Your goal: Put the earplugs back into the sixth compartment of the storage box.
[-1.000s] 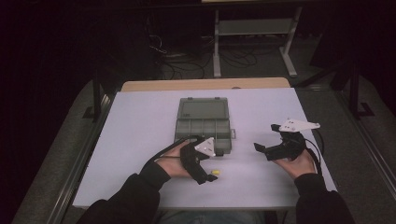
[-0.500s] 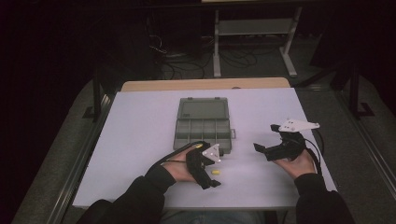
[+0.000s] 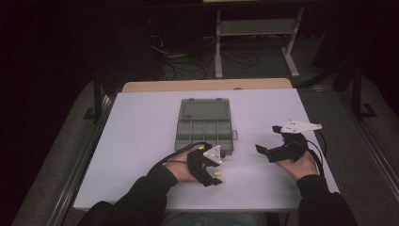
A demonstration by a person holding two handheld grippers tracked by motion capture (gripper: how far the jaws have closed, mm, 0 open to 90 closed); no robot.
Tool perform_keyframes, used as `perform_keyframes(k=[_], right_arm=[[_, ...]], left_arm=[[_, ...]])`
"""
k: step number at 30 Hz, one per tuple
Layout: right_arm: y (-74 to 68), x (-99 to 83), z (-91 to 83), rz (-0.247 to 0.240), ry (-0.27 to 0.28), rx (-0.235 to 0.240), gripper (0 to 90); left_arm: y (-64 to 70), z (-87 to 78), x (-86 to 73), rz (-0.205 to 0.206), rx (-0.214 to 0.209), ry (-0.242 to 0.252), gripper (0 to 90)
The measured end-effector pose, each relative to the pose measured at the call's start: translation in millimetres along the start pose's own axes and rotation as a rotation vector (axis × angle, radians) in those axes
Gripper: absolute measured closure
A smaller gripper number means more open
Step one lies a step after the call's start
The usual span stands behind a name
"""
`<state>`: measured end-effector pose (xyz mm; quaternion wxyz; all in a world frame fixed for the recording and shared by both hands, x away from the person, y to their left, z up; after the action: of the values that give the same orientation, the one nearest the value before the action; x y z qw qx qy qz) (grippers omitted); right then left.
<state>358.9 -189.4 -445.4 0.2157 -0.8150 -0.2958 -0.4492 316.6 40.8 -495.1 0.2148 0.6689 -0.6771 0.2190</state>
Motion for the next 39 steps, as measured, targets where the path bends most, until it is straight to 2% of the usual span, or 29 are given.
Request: perform_keyframes(k=[7, 15, 19, 30, 39], right_arm=[[-0.2, 0.0, 0.1, -0.001, 0.0, 0.003, 0.0], [0.2, 0.2, -0.4, -0.004, -0.001, -0.001, 0.0], [0.8, 0.2, -0.8, -0.002, 0.0, -0.002, 0.0], [0.5, 0.4, -1.0, -0.002, 0.001, 0.0, 0.0], [0.8, 0.1, -0.9, -0.003, 0.0, 0.0, 0.0]], left_arm=[[-1.6, 1.5, -1.5, -0.003, -0.009, -0.008, 55.6], [-6.8, 4.0, -3.2, -0.012, 0.043, -0.019, 71.3], [-8.2, 3.5, -3.8, -0.008, 0.046, -0.022, 79.1], [-6.1, -0.5, -2.4, 0.005, 0.043, -0.011, 80.2], [-7.6, -16.2, 0.3, 0.006, 0.052, 0.015, 80.2]])
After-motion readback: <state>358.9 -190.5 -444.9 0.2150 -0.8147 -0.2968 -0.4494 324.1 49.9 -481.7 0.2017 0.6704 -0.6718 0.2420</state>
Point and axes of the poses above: each handheld gripper's, and its own axes: z roughly forward along the jaws, x roughly out of its top, y roughly to its right, the point moved 6 cm from there along z, roughly forward along the jaws, and after that the axes turned 4 degrees about z, right-handed, at the moved point
